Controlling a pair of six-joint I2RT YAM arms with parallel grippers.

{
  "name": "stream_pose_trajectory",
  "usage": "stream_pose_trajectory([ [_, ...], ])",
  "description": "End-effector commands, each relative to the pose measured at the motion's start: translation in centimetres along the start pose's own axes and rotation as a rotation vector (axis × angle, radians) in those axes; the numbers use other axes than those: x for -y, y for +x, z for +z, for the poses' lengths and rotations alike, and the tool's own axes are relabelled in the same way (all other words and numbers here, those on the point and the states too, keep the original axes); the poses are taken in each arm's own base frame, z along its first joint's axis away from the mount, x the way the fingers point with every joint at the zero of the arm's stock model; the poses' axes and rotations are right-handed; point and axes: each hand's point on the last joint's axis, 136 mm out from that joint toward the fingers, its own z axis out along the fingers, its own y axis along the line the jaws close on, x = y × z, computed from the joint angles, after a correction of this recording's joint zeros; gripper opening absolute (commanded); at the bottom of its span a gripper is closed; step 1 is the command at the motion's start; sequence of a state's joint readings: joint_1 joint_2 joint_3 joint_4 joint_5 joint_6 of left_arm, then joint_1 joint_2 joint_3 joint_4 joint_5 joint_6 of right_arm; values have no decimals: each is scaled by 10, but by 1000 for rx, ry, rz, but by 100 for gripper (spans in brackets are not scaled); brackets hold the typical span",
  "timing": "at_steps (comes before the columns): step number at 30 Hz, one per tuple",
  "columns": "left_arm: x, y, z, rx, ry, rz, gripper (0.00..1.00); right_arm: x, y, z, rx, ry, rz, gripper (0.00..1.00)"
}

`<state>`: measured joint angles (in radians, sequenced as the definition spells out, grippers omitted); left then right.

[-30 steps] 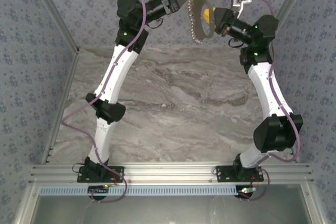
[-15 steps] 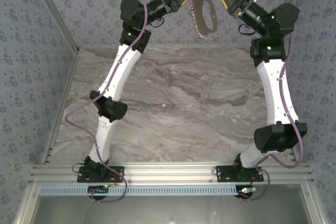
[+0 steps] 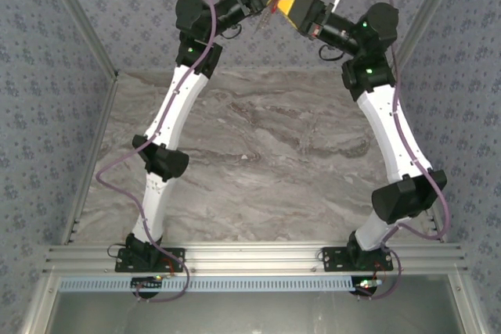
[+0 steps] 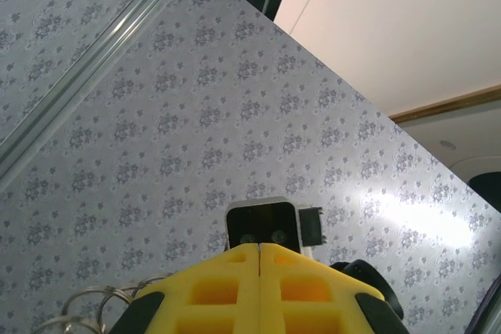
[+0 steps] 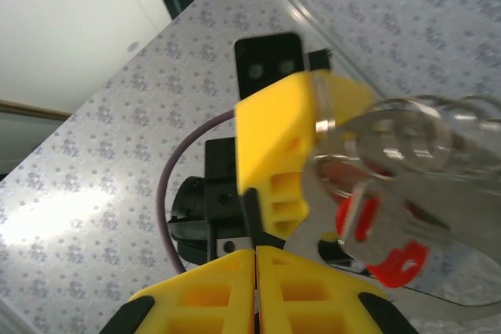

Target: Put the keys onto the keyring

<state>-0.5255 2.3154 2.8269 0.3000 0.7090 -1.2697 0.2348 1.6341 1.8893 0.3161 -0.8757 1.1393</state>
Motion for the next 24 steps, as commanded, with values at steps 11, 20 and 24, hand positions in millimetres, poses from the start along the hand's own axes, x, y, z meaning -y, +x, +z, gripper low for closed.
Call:
stream_pose_trajectory([
  [11, 38, -12, -1, 43, 94, 42, 0, -14, -77, -51, 216, 58, -111, 38],
  [20, 37, -12, 0, 57, 112, 13, 0, -13, -71, -18, 159, 11, -110, 44],
  [24, 37, -11, 1, 58, 114, 10, 0, -10, -63, -3, 124, -5, -102, 46],
])
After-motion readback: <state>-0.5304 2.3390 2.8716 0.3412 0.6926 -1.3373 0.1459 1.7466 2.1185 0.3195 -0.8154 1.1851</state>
